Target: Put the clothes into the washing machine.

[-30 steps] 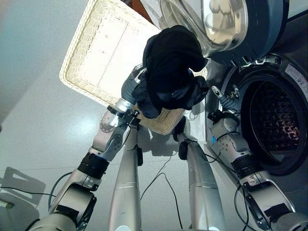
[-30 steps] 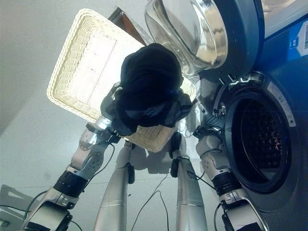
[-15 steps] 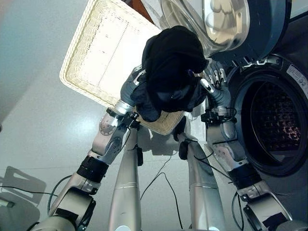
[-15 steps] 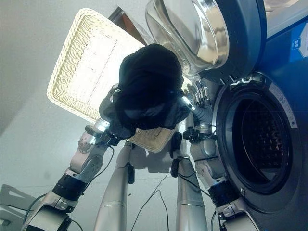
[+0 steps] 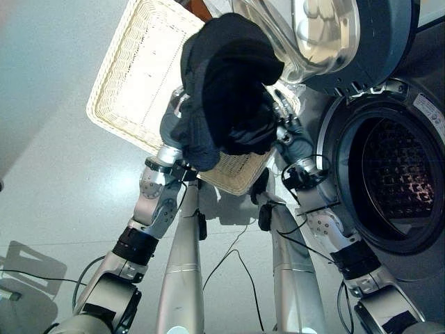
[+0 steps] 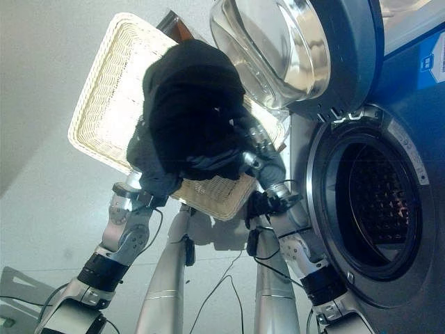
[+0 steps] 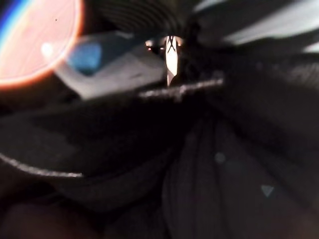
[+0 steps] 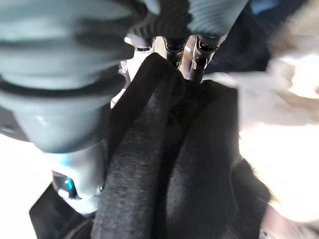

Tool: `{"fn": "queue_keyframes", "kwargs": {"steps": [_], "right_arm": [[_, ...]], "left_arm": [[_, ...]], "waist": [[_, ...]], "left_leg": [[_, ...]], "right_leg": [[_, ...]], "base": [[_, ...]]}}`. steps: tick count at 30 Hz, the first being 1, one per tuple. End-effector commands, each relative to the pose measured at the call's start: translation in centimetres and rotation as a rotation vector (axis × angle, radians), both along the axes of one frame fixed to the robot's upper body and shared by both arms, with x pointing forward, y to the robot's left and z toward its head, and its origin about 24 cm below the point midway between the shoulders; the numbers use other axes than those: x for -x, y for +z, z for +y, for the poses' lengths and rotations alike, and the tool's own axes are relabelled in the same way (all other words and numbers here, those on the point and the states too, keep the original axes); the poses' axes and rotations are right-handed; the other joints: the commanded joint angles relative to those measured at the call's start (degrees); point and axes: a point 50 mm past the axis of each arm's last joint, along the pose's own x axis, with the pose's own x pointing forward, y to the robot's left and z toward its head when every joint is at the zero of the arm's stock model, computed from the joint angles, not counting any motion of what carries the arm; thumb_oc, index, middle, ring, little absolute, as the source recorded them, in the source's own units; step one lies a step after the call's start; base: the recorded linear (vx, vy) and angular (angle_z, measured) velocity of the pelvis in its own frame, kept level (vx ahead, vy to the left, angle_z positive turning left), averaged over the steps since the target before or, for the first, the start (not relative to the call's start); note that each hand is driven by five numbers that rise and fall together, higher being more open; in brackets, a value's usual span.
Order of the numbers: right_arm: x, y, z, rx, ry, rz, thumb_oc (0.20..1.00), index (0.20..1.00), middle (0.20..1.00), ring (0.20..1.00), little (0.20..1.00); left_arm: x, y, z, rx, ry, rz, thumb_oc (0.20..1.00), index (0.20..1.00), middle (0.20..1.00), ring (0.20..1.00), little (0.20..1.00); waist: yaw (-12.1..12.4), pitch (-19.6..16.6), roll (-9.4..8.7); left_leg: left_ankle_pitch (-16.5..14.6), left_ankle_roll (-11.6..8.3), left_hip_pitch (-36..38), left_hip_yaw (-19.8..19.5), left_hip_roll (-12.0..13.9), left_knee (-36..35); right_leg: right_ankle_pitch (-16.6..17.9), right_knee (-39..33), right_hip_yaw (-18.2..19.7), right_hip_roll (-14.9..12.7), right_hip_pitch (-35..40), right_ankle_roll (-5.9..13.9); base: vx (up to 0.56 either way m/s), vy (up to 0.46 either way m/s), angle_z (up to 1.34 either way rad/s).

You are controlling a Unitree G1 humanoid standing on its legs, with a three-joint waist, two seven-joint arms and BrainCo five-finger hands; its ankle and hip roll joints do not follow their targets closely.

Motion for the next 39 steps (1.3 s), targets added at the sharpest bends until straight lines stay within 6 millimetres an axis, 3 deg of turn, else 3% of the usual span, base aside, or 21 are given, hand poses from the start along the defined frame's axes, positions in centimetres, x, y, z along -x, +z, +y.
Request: {"fn": "queue_keyframes", "kwargs": {"steps": [1, 3, 4, 7, 8, 17, 18, 35, 36, 39], "right_arm": [[1.0, 1.8, 0.4, -0.019, 0.092, -0.095, 1.0, 1.0, 1.0, 1.0, 1.0], [1.0, 1.8, 0.4, -0.019, 0.092, -0.095, 1.0, 1.0, 1.0, 1.0, 1.0], [1.2, 1.5, 1.4, 0.004, 0.22, -0.083, 1.0, 1.0, 1.0, 1.0, 1.0], [1.2, 1.5, 1.4, 0.004, 0.22, -0.083, 1.0, 1.0, 1.0, 1.0, 1.0], [1.7, 1.7, 2.7, 0.038, 0.347, -0.095, 1.0, 1.0, 1.0, 1.0, 1.0], [2.2, 1.8, 4.1, 0.13, 0.452, -0.126, 1.0, 1.0, 1.0, 1.0, 1.0], [2.4, 1.4, 4.8, 0.274, 0.486, -0.137, 1.0, 1.0, 1.0, 1.0, 1.0], [3.5, 2.2, 6.0, 0.209, 0.63, -0.177, 1.0, 1.0, 1.0, 1.0, 1.0], [3.6, 2.2, 6.0, 0.196, 0.629, -0.179, 0.598, 0.598, 0.598, 0.598, 0.598], [3.5, 2.4, 6.0, 0.169, 0.637, -0.184, 0.2, 0.2, 0.2, 0.2, 0.2]], "left_arm": [[2.8, 3.9, -0.7, 0.063, -0.037, -0.266, 0.2, 0.2, 0.2, 0.2, 0.2], [2.8, 3.9, -0.7, 0.063, -0.037, -0.266, 0.2, 0.2, 0.2, 0.2, 0.2], [2.9, 4.2, -0.8, 0.06, -0.013, -0.276, 0.2, 0.2, 0.2, 0.2, 0.2], [2.9, 4.2, -0.8, 0.06, -0.013, -0.276, 0.2, 0.2, 0.2, 0.2, 0.2], [2.8, 4.4, -1.4, 0.039, 0.014, -0.272, 0.2, 0.2, 0.2, 0.2, 0.2], [2.6, 4.4, -1.7, 0.039, 0.052, -0.262, 0.2, 0.2, 0.2, 0.2, 0.2], [2.5, 4.5, -1.8, 0.038, 0.075, -0.258, 0.2, 0.2, 0.2, 0.2, 0.2], [1.8, 3.9, -2.9, -0.073, 0.115, -0.219, 0.2, 0.2, 0.2, 0.2, 0.2], [1.7, 3.8, -3.0, -0.078, 0.119, -0.217, 0.2, 0.2, 0.2, 0.2, 0.2], [1.6, 3.7, -3.0, -0.083, 0.119, -0.214, 0.2, 0.2, 0.2, 0.2, 0.2]], "waist": [[-0.17, -0.51, 0.46], [-0.17, -0.51, 0.46], [0.14, -0.51, 0.15], [0.14, -0.51, 0.15], [0.34, -0.51, -0.15], [0.49, -0.51, -0.29], [0.62, -0.51, -0.32], [0.39, -0.51, -0.13], [0.37, -0.51, -0.08], [0.35, -0.51, -0.03]], "left_leg": [[-7.56, 1.04, 0.83, 0.75, -5.11, 6.22], [-7.56, 1.04, 0.83, 0.75, -5.11, 6.22], [-7.39, 0.91, 0.73, 0.38, -5.14, 6.13], [-7.39, 0.91, 0.73, 0.38, -5.14, 6.13], [-7.3, 0.85, 0.54, -0.01, -5.29, 6.15], [-7.31, 0.86, 0.55, -0.1, -5.52, 6.17], [-7.2, 0.88, 0.52, -0.28, -5.7, 6.33], [-7.16, 0.87, 0.13, -0.25, -5.94, 6.52], [-7.12, 0.85, 0.06, -0.23, -5.94, 6.57], [-7.07, 0.89, 0.07, -0.17, -5.95, 6.5]], "right_leg": [[16.24, -20.25, -3.01, 1.84, 5.29, 7.36], [16.24, -20.25, -3.01, 1.84, 5.29, 7.36], [16.31, -20.37, -3.45, 1.68, 5.37, 7.39], [16.31, -20.37, -3.45, 1.68, 5.37, 7.39], [16.46, -20.56, -3.81, 1.65, 5.31, 7.44], [16.37, -20.83, -4.1, 1.87, 5.52, 7.29], [16.36, -20.7, -4.22, 2.02, 5.53, 7.11], [16.68, -20.98, -4.27, 2.32, 5.06, 7.19], [16.73, -20.94, -4.23, 2.34, 4.98, 7.24], [16.8, -21.1, -4.2, 2.38, 4.99, 7.22]], "base": [[0.0, 0.0, 0.0], [0.0, -0.031, 0.01], [-0.01, -0.063, 0.01], [0.0, -0.041, 0.0], [0.0, -0.061, -0.01], [0.0, -0.019, 0.02], [0.01, -0.042, 0.04], [0.0, -0.004, 0.0], [0.0, 0.0, 0.0], [0.0, 0.0, 0.0]]}}
